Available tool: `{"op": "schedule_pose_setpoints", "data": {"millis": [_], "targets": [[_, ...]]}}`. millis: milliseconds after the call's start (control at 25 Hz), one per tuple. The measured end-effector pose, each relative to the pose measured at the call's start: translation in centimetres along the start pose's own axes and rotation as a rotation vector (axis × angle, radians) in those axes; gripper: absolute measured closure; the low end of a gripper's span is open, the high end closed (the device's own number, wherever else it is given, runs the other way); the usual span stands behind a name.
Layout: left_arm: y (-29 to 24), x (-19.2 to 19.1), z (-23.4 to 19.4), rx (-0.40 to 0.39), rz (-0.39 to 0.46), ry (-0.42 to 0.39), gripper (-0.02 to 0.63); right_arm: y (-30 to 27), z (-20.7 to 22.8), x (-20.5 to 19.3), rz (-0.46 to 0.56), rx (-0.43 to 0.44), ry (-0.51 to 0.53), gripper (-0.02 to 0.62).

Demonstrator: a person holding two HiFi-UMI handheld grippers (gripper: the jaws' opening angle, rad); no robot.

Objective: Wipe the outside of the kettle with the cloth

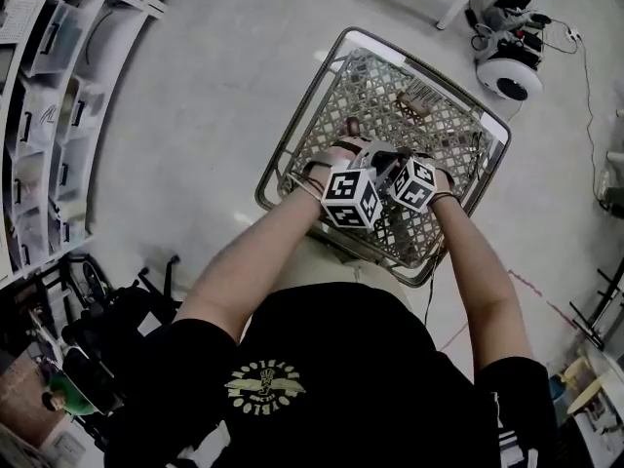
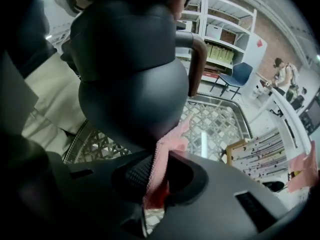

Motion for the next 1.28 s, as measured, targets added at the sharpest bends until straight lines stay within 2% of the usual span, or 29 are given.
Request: {"op": "schedule_pose_setpoints", "data": {"millis": [200, 440, 680, 880, 1000, 1280], "targets": [[1.0, -0.5, -0.7, -0.006, 0.014, 0.012, 0.6, -0.4, -1.1, 0.5, 0.038, -0.007, -0.069, 0.558], [0.7, 0.2, -0.9, -0.01, 0.013, -0.007, 0.6, -0.4, -3.8, -0.9, 0.092, -0.027, -0.277, 0.558], [0.6, 0.1, -0.7, 0.003, 0.009, -0.009, 0.6, -1.5, -8.6, 0.5, 0.135, 0.01, -0.351, 0.558], [0.9, 0.0, -0.6, -0.022, 0.013, -0.043, 0.6, -2.3, -11.2, 3.8, 0.212, -0.032, -0.482, 0.558], [0.9, 0.1, -0.7, -0.026, 0.025, -0.052, 0.6, -2.6, -11.7, 5.3, 0.222, -0.097, -0.523, 0.558], [1.1, 0.0, -0.4, -0.041, 0.041, -0.064, 0.6, -2.9, -12.3, 6.5, 0.257, -0.165, -0.632, 0.558]]}}
Point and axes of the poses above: the fingertips, and each gripper's own axes: y backward along the fingers, z to its right, x out of its top, the point moved 6 cm from there along y, backward along the fingers, and after that the axes turned 5 degrees about x, right-handed, at the moved point
